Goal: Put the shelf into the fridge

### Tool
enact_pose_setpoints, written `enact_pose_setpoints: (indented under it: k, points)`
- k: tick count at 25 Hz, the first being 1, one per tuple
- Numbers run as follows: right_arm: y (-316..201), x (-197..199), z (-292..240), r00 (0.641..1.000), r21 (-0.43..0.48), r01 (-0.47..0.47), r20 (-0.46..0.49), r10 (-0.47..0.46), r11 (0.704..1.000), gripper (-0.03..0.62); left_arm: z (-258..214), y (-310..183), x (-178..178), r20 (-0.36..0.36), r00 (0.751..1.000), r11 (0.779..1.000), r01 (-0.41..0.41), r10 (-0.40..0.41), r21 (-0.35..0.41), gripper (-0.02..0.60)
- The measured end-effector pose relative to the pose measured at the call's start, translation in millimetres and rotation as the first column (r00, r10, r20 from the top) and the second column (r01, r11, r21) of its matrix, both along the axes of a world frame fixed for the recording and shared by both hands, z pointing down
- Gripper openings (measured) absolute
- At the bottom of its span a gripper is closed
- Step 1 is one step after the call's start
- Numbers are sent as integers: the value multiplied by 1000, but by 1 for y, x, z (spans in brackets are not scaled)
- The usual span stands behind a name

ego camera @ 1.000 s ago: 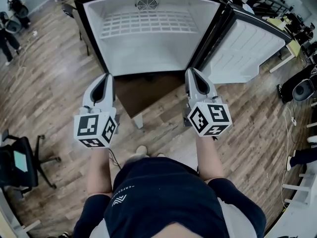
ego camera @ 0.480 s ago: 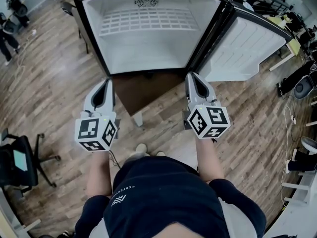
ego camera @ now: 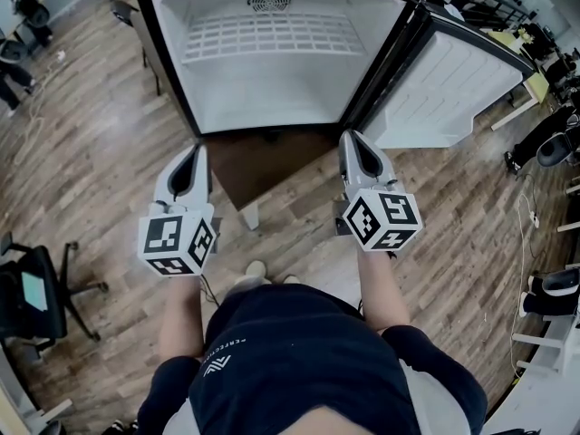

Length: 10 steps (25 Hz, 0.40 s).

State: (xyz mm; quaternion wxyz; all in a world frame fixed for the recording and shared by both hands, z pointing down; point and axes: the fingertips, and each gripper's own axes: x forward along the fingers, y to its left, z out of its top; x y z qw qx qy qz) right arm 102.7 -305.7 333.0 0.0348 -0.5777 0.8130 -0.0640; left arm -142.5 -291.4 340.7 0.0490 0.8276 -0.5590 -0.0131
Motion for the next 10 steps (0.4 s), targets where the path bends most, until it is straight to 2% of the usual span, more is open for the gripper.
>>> enact_pose_setpoints:
  k: [10]
  points:
    - [-3,-4,3,1000,-9,8,-1,-8,1000,2,3,-2,-3,-6,1000,1000,7,-7,-12,2]
